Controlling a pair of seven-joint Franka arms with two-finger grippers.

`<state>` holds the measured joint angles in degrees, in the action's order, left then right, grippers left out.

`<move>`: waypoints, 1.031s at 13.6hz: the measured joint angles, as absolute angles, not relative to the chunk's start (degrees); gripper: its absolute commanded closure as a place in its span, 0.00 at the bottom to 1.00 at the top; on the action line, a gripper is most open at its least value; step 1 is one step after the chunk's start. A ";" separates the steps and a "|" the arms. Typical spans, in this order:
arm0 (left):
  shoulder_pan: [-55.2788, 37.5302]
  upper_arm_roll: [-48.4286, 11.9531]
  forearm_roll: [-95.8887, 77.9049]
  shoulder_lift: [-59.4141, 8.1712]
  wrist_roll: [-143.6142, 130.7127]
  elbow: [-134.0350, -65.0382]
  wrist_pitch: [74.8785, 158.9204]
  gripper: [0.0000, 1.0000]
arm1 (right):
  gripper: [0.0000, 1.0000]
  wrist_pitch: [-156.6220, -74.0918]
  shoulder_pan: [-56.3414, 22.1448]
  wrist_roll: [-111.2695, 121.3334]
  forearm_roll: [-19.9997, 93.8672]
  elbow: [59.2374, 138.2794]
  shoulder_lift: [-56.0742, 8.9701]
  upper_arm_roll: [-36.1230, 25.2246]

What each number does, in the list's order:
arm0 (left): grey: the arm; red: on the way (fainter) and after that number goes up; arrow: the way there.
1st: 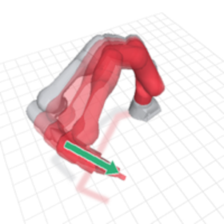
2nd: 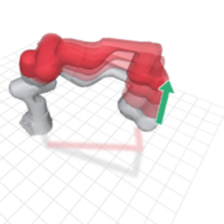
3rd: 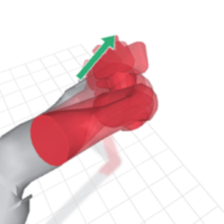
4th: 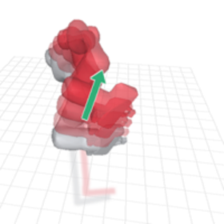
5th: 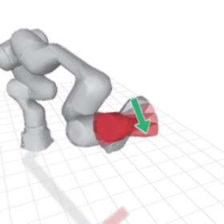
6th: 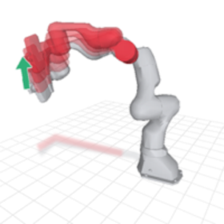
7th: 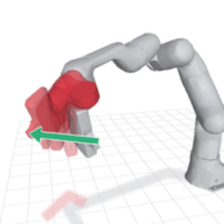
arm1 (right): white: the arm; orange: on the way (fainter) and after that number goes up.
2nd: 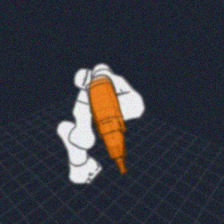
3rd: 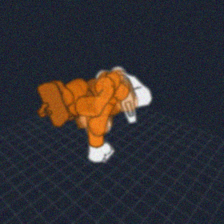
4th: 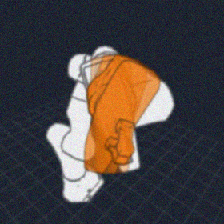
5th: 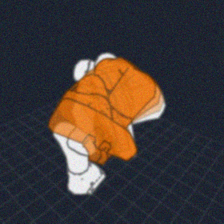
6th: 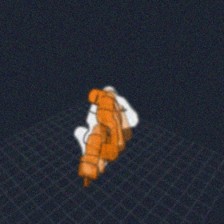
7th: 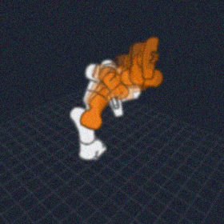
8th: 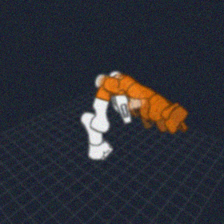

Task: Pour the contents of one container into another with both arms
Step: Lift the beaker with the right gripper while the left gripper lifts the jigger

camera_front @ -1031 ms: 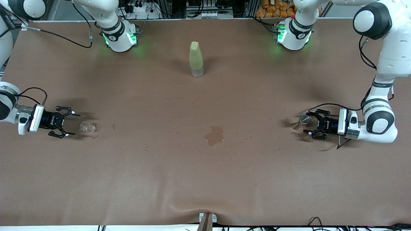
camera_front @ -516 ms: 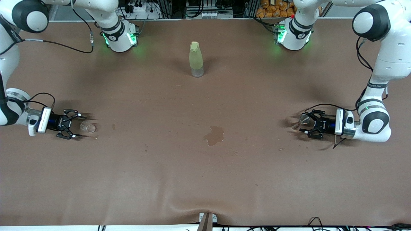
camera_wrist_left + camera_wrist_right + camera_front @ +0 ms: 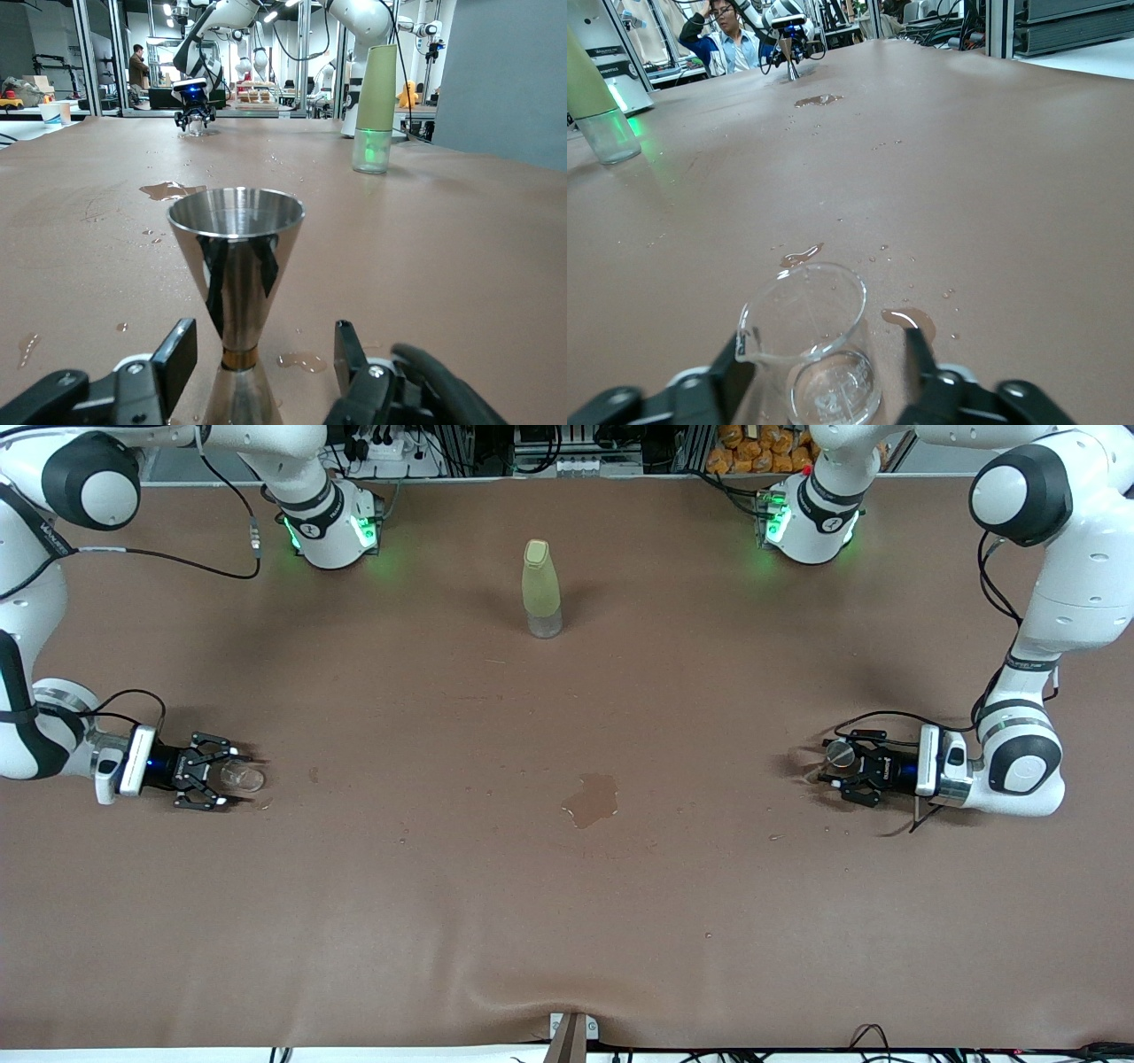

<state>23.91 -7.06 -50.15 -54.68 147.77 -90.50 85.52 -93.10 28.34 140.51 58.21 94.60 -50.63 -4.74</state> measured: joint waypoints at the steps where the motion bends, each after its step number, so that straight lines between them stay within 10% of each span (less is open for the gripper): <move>1: 23.91 -7.08 -50.15 -54.68 147.77 -90.50 85.52 0.49 | 0.57 -93.01 28.36 140.51 58.21 94.59 -50.63 -4.74; 3: 23.91 -7.09 -50.15 -54.68 147.79 -90.48 85.51 0.64 | 0.82 -92.49 28.39 140.52 58.29 94.53 -50.63 -4.73; 5: 23.91 -7.11 -50.15 -54.68 147.83 -90.44 85.51 0.98 | 0.83 -91.10 28.39 140.51 58.29 94.27 -50.64 -4.69; 14: 24.01 -11.40 -50.23 -53.60 150.19 -84.69 85.41 1.00 | 0.84 -90.74 25.24 128.26 60.29 87.29 -47.79 4.18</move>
<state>24.01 -11.40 -50.23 -53.60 150.19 -84.69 85.41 -90.74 25.24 128.26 60.29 87.29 -47.79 4.18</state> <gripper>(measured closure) 0.797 0.502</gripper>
